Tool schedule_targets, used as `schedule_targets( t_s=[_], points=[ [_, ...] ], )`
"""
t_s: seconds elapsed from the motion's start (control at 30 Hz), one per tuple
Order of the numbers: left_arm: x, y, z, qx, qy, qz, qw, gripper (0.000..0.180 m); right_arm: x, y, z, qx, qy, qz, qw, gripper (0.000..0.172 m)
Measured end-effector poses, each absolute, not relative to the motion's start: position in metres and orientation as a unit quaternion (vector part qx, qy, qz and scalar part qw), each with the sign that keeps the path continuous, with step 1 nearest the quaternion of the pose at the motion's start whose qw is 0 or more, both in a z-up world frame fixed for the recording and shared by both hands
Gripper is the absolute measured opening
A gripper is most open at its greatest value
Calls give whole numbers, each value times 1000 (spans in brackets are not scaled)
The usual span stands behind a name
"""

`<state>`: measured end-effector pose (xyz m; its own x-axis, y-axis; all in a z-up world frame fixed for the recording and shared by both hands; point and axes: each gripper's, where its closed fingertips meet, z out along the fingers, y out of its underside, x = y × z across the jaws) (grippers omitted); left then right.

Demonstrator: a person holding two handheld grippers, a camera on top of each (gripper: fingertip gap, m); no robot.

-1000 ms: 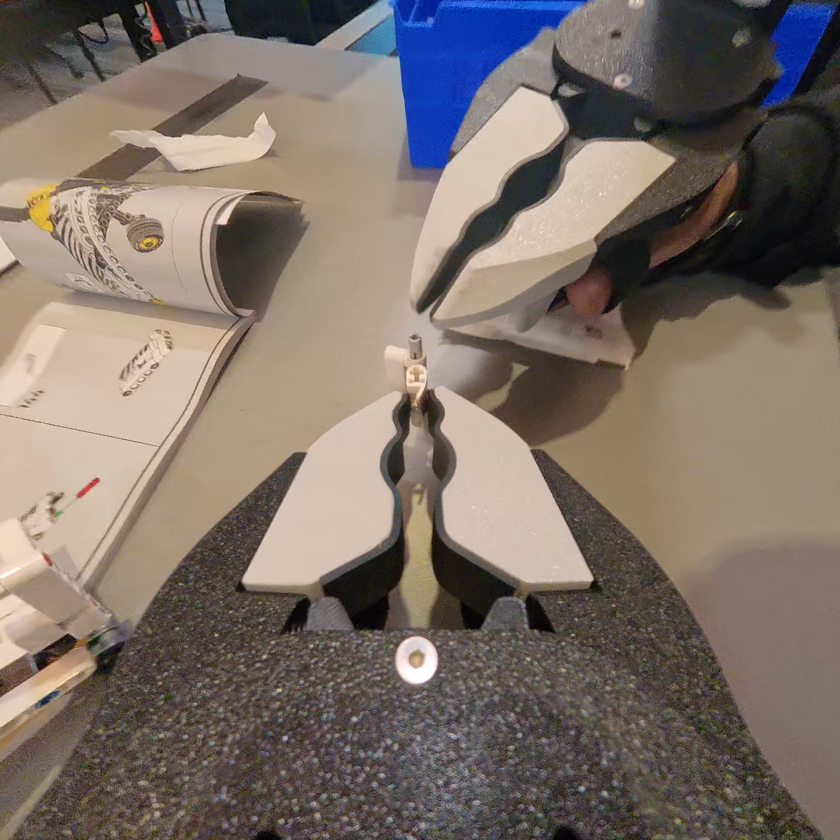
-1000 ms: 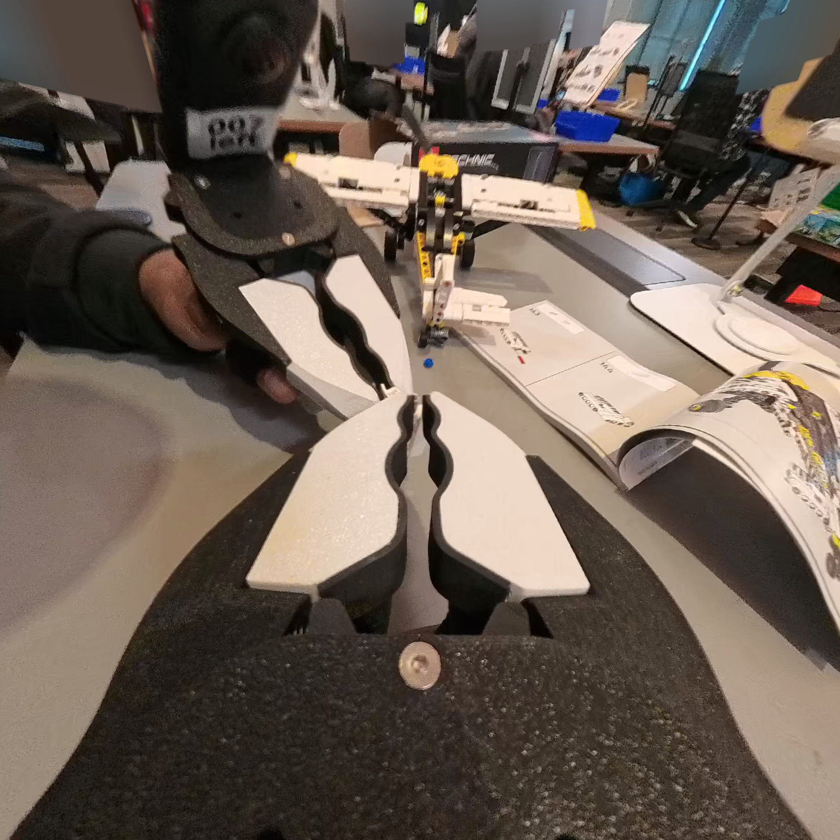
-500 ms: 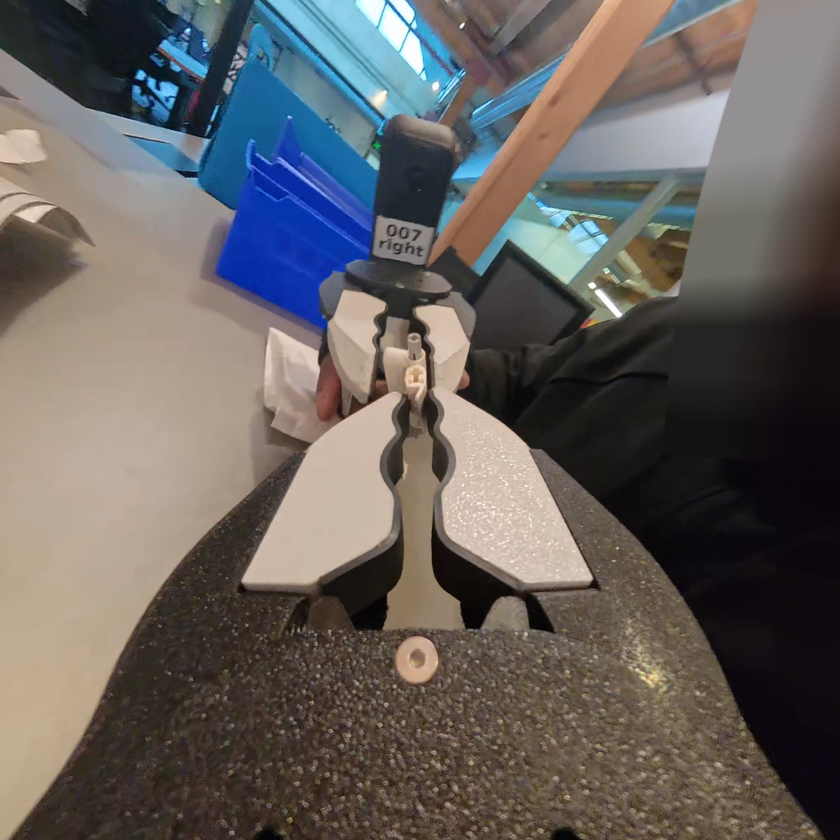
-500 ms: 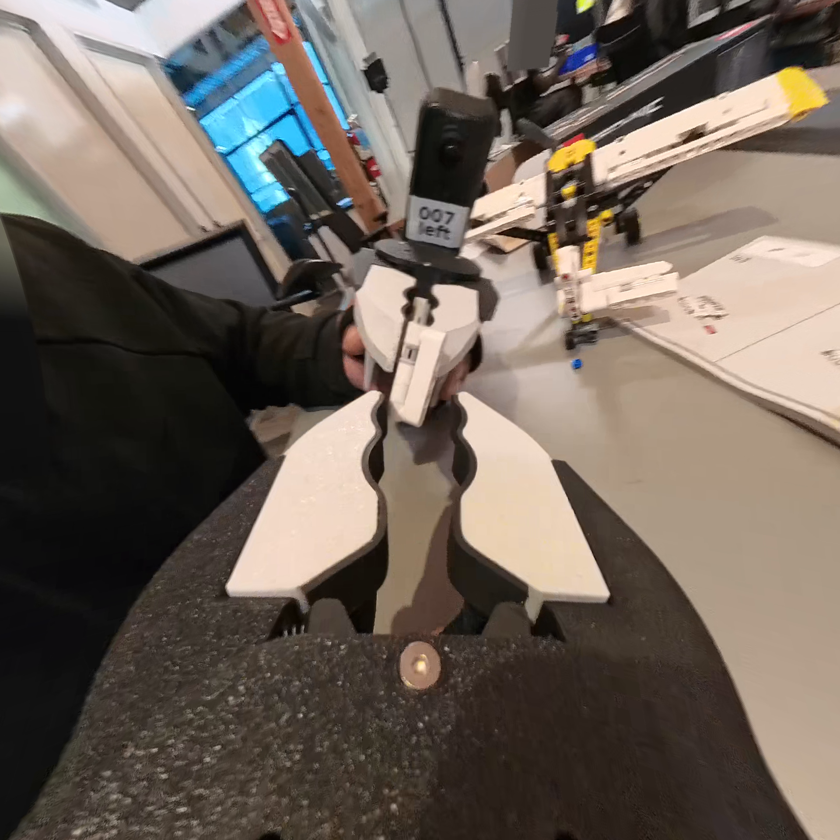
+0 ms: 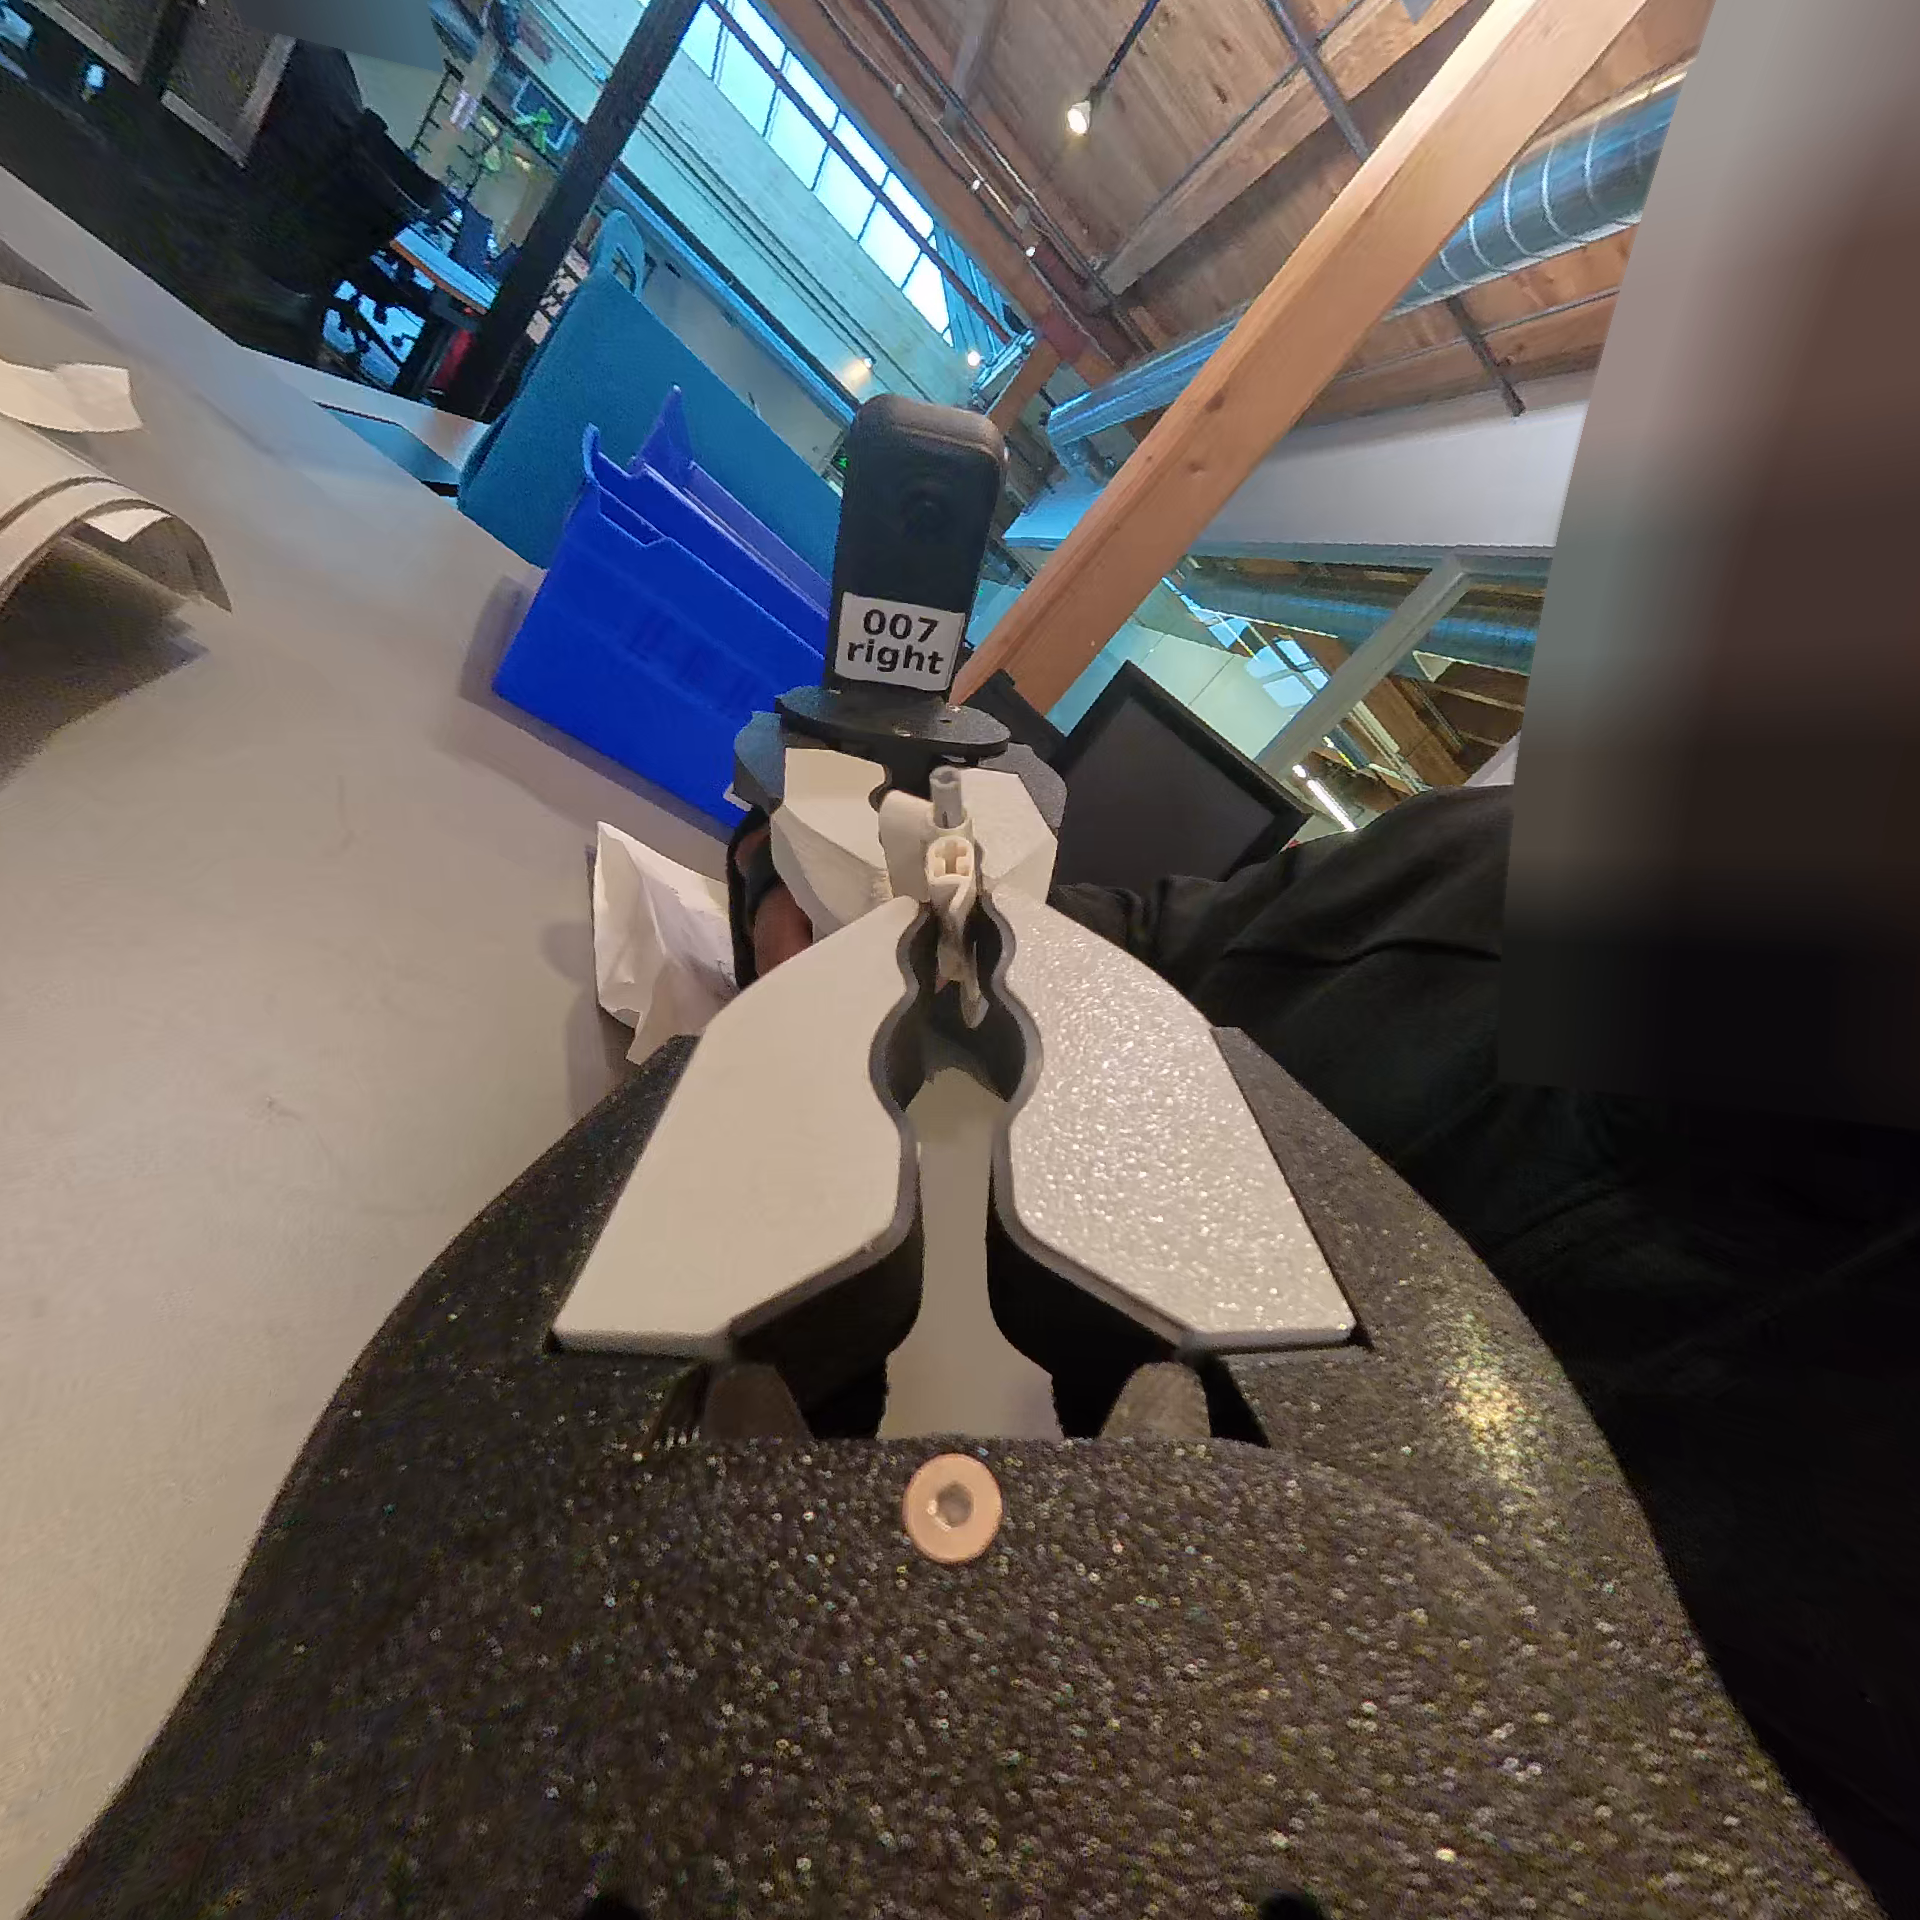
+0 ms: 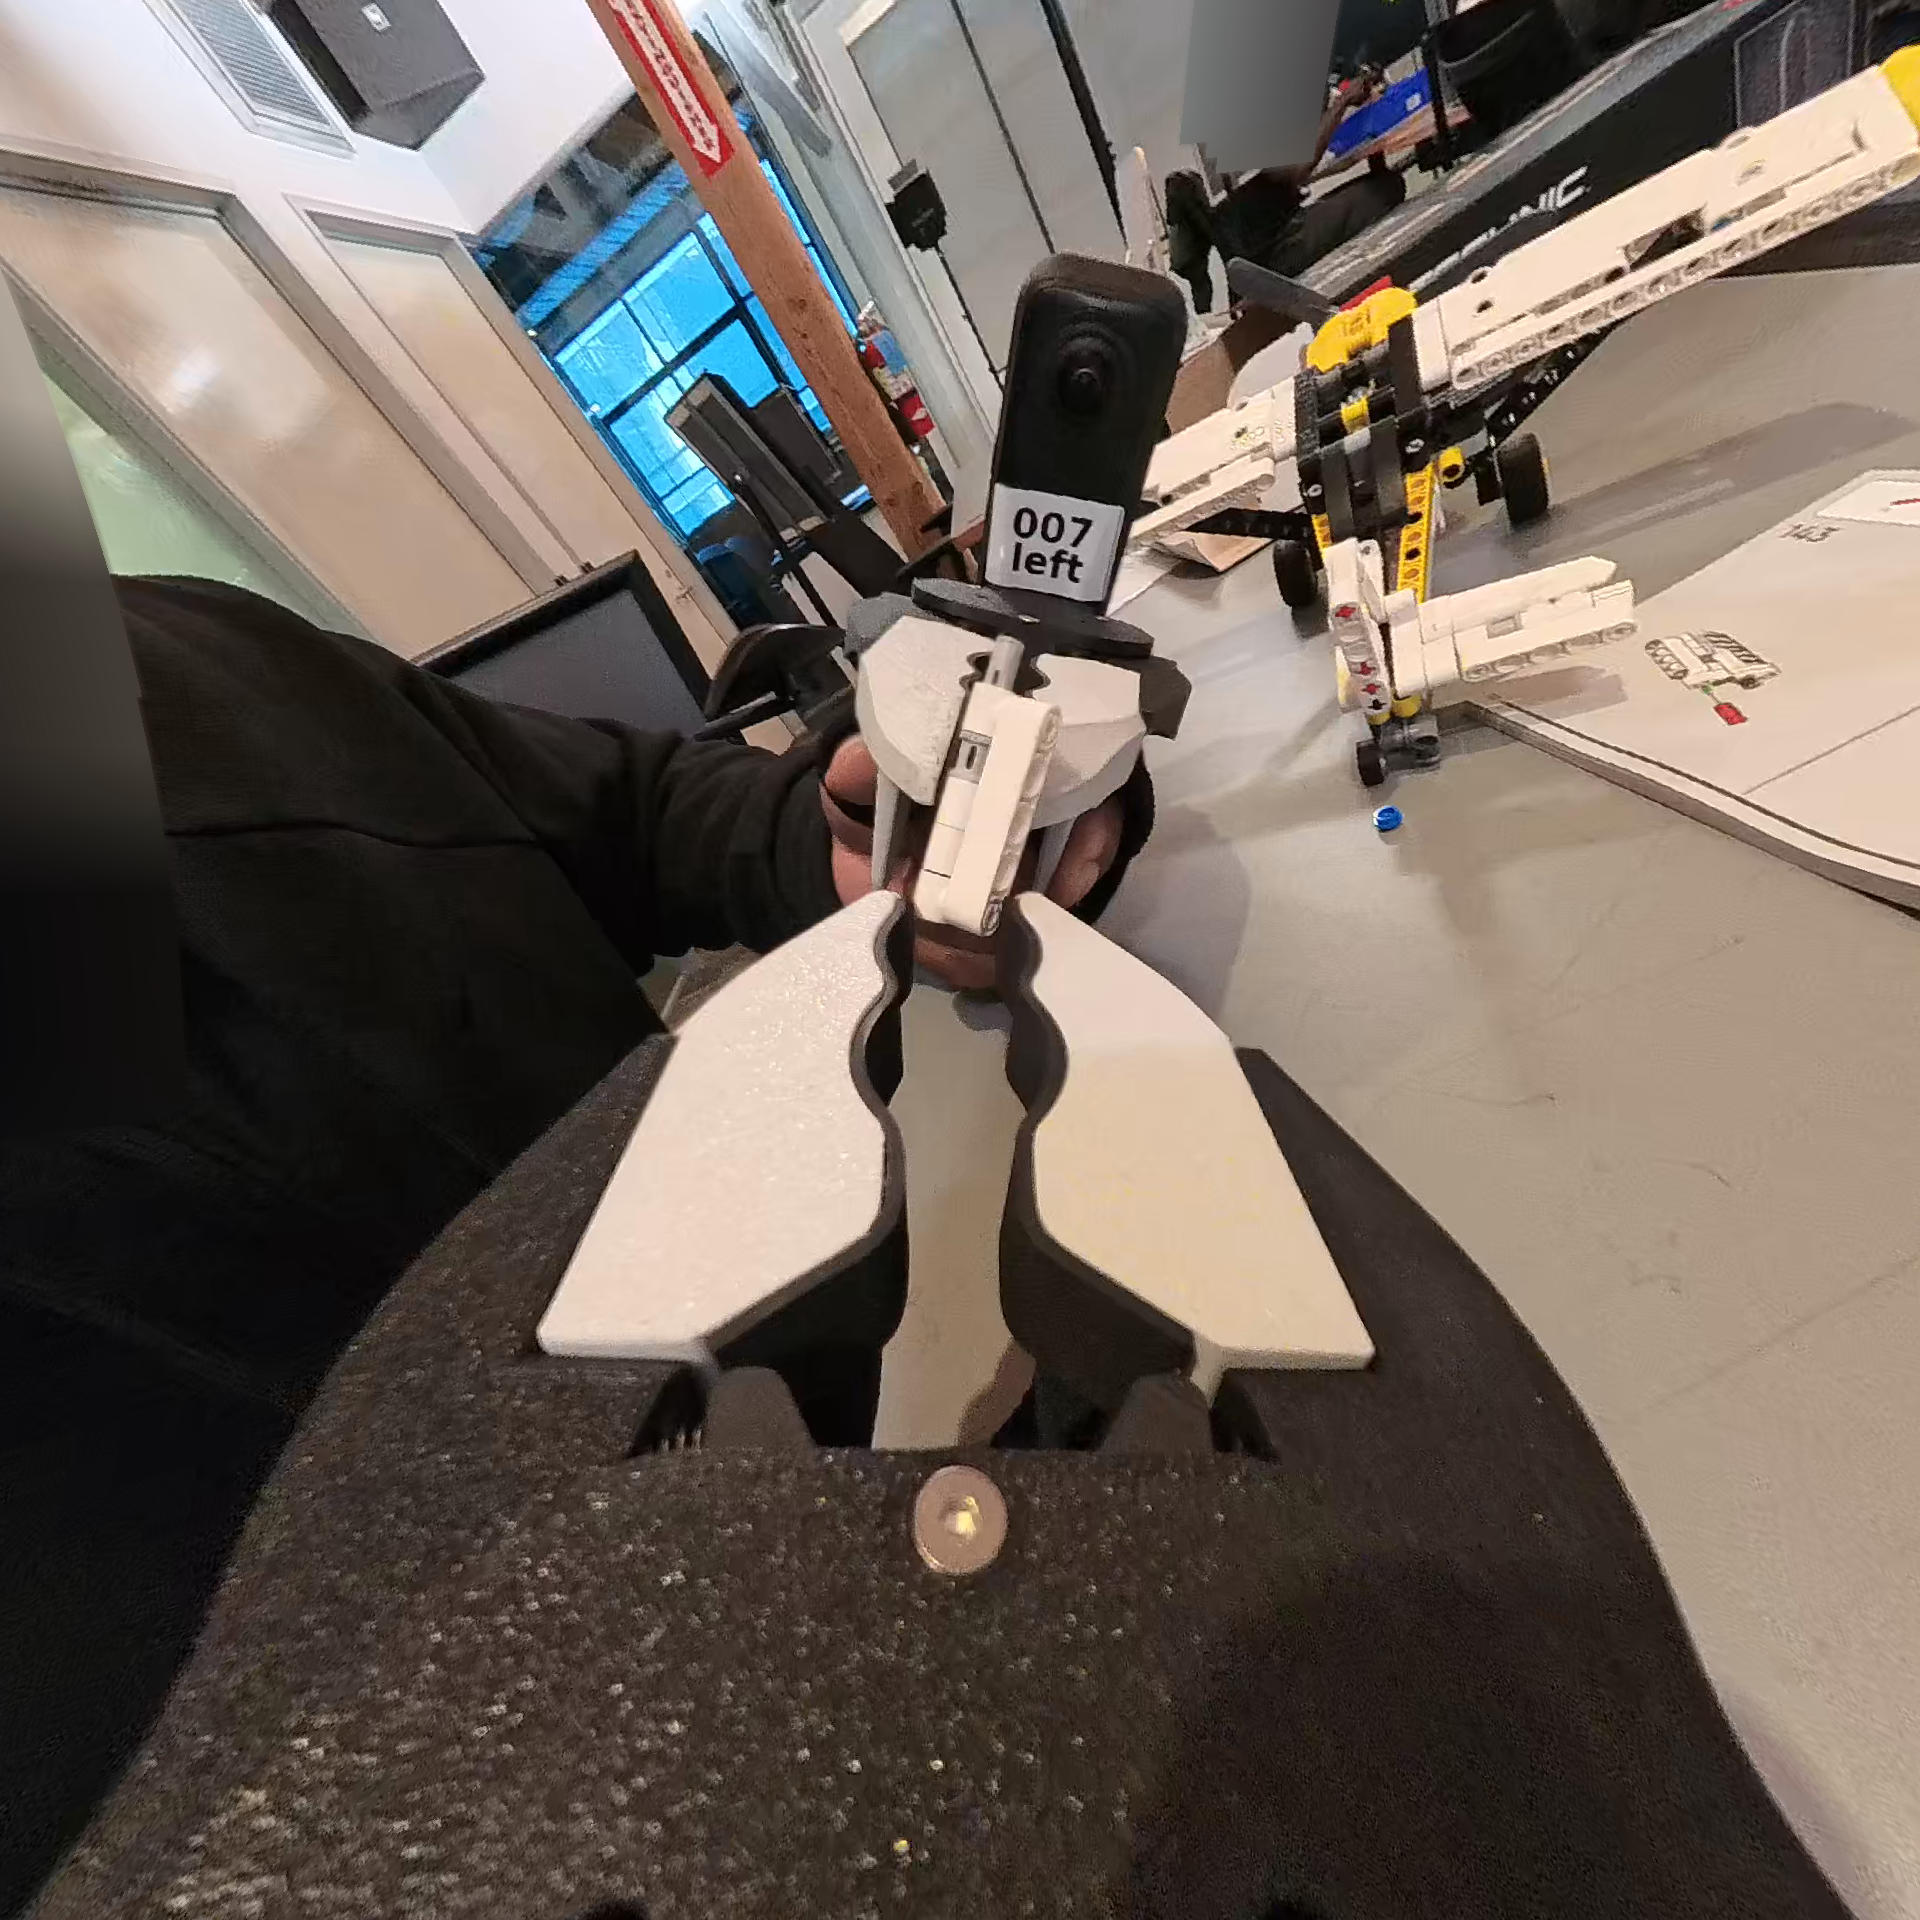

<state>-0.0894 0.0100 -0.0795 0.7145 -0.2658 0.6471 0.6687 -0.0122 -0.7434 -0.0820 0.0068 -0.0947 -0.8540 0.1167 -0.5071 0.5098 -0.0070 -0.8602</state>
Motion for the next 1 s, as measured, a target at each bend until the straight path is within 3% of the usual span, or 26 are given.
schedule_targets(
  t_s=[0.37,0.5,0.7,0.8,1.0],
  points=[
    [-96,7,-80,-613,-178,-345,688,7,-86,10,-91,248,669,-681,165,7],
    [-99,6,-80,-608,-185,-347,690,7,-87,8,-92,256,668,-677,173,21],
    [-95,9,-81,-608,-181,-354,687,7,-86,3,-94,268,661,-676,185,26],
    [-93,10,-80,-609,-179,-354,687,7,-87,3,-94,273,656,-680,182,17],
    [-94,10,-84,-623,-179,-343,680,7,-90,3,-97,280,658,-677,174,16]
  ],
)
